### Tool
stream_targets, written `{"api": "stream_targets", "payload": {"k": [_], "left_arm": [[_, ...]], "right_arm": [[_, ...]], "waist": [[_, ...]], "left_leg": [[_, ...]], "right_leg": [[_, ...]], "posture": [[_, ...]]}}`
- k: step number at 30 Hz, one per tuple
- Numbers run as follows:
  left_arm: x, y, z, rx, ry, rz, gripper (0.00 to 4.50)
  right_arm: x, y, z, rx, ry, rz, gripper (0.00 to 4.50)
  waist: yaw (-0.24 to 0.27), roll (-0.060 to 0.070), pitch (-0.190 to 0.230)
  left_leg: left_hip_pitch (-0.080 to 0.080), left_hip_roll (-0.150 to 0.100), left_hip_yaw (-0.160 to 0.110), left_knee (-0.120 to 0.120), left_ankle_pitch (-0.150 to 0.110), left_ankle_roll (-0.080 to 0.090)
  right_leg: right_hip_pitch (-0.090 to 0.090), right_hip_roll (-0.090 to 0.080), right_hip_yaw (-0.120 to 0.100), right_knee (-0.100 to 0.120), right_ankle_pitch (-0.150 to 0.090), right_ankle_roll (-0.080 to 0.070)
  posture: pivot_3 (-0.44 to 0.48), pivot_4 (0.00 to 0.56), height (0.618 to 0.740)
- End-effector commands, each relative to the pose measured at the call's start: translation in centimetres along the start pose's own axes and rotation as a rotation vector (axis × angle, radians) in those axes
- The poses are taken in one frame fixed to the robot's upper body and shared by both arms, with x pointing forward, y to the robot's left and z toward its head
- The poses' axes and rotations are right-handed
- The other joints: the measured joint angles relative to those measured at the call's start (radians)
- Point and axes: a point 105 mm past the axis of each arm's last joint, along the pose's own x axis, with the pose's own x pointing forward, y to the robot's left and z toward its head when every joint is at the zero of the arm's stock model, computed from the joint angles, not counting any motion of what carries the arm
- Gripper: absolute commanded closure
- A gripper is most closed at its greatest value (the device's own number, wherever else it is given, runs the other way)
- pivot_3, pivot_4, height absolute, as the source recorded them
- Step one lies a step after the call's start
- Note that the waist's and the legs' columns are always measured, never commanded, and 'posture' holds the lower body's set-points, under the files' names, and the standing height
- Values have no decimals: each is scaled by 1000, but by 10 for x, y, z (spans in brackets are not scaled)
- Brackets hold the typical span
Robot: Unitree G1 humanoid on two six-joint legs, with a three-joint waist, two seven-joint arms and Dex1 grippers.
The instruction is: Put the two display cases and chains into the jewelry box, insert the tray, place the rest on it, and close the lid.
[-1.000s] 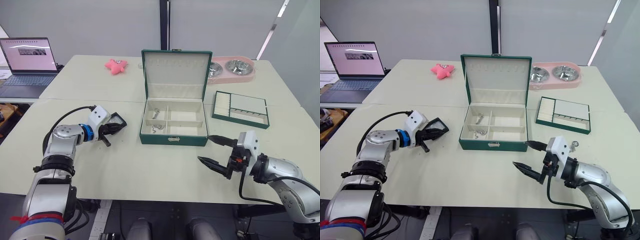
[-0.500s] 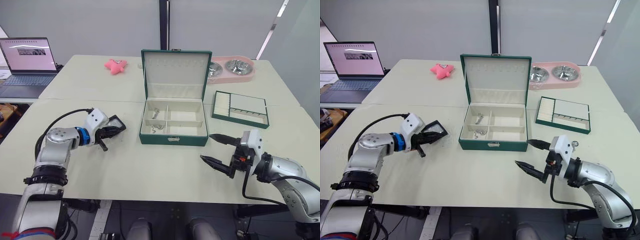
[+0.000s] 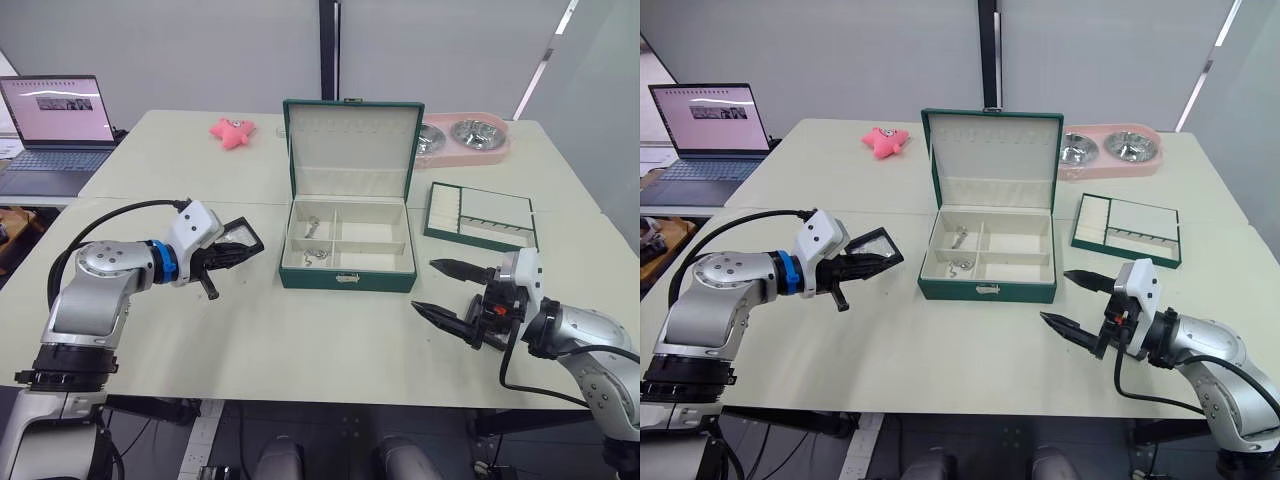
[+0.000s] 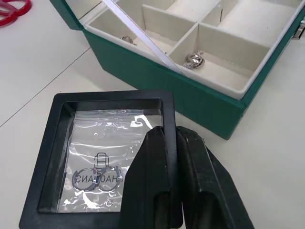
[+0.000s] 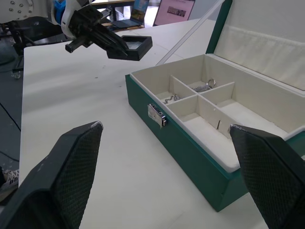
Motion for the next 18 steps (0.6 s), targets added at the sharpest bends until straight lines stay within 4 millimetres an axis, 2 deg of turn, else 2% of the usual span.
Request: {"api": "stream_targets", "payload": {"k": [1,6,14,18], "left_arm": [[1,-7,45,58,-107,-61,4467],[22,-25,82,89,-203,-200,4467],[65,-43,94,260,-161,-317,4467],[85,-52,108,322,-178,-362,4467]], "right_arm": [[-6,-3,11,-41,-25,-39,0],[-8,-6,11,-42,-33,-88,0],[-14,-7,9,-37,-44,-172,0],[-19,-6,8,-35,-41,-210,0]], "waist": [[0,0,0],[3,0,0],[-4,0,0],[2,-1,0]], "left_leg": [[0,0,0,0,0,0],[0,-1,0,0,0,0],[0,0,1,0,0,0],[0,-1,1,0,0,0]], "right_leg": [[0,0,0,0,0,0],[1,0,0,-1,0,0],[0,1,1,0,0,0],[0,1,1,-1,0,0]], "posture": [[0,150,740],[0,150,740],[0,150,740],[0,150,740]]}}
